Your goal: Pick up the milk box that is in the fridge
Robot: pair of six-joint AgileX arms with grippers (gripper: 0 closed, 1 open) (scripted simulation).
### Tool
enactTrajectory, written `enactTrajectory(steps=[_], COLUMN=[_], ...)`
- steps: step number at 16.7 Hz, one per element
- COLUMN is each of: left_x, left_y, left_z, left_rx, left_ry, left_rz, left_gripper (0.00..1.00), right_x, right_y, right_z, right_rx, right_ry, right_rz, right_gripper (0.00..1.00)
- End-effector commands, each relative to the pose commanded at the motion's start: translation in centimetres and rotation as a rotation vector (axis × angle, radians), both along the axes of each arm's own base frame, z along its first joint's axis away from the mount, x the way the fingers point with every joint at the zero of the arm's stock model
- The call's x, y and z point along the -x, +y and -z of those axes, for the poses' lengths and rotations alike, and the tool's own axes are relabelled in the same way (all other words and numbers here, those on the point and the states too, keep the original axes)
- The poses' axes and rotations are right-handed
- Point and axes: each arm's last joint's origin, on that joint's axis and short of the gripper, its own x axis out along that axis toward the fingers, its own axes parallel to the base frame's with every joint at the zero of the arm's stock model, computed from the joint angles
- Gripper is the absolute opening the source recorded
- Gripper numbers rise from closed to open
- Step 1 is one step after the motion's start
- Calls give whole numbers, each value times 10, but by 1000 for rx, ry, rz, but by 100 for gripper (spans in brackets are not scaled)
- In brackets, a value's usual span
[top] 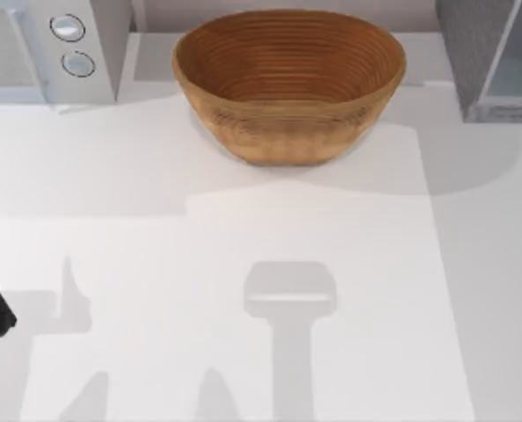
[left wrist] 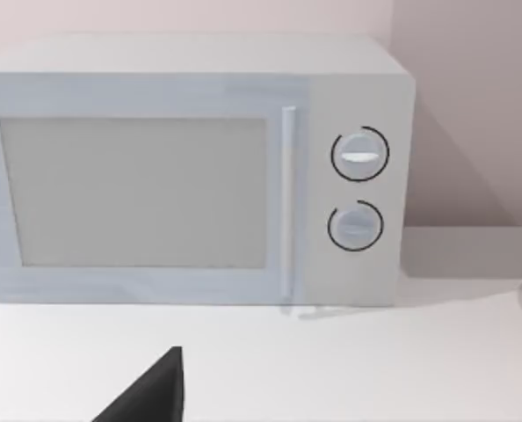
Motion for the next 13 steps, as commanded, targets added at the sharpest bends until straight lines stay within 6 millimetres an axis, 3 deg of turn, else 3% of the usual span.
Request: enactTrajectory(steps=[6,8,11,13], left_x=[0,0,0,0], left_y=[0,0,0,0], left_z=[0,0,0,0], left_rx=[0,0,0,0], left_ry=[0,0,0,0], left_rz=[0,0,0,0], left_gripper=[100,100,100,100], right_x=[0,-10,-44,-81], right_y=[1,-1,-6,-9], right_z=[0,3,6,6], right_rx=[-2,-7,-12,-7], right_ry=[4,12,23,15], right_rz=[-3,-3,2,4], right_gripper=[100,100,100,100])
